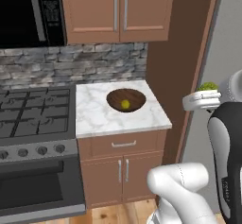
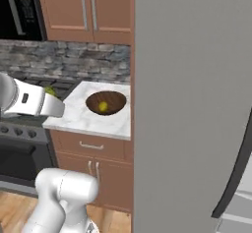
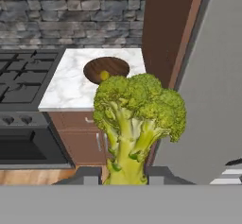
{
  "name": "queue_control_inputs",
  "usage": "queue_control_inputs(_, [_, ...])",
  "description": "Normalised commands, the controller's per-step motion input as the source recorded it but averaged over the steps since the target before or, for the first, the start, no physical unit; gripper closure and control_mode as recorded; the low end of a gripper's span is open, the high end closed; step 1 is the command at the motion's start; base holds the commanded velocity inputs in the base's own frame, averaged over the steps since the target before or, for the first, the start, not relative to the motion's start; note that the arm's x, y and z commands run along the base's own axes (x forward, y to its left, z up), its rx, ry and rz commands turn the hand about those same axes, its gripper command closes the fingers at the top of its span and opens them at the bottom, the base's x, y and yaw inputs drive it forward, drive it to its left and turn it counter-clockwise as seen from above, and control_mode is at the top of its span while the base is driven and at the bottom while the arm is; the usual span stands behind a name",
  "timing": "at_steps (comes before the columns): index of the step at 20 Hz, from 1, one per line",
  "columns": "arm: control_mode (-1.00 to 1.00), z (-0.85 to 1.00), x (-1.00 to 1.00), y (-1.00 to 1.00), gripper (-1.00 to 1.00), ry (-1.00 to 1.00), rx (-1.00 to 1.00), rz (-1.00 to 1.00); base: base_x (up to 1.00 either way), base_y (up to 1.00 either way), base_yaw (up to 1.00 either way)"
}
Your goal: Take the lemon, broccoli, and fish from the freezer and place them in the bowl on the counter.
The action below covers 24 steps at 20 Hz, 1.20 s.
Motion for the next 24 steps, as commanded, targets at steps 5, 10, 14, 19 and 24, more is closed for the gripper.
queue_control_inputs(5, [1.0, 0.0, 0.0, 0.0, 1.0, 0.0, 0.0, 0.0, 0.78, 0.2, -0.01])
queue_control_inputs(10, [1.0, 0.0, 0.0, 0.0, 1.0, 0.0, 0.0, 0.0, 0.68, 0.0, -0.01])
queue_control_inputs(14, [1.0, 0.0, 0.0, 0.0, 1.0, 0.0, 0.0, 0.0, 0.34, 0.02, 0.0])
queue_control_inputs(19, [1.0, 0.0, 0.0, 0.0, 1.0, 0.0, 0.0, 0.0, 0.19, 0.42, -0.03])
queue_control_inputs(24, [1.0, 0.0, 0.0, 0.0, 1.0, 0.0, 0.0, 0.0, 0.11, 0.59, -0.02])
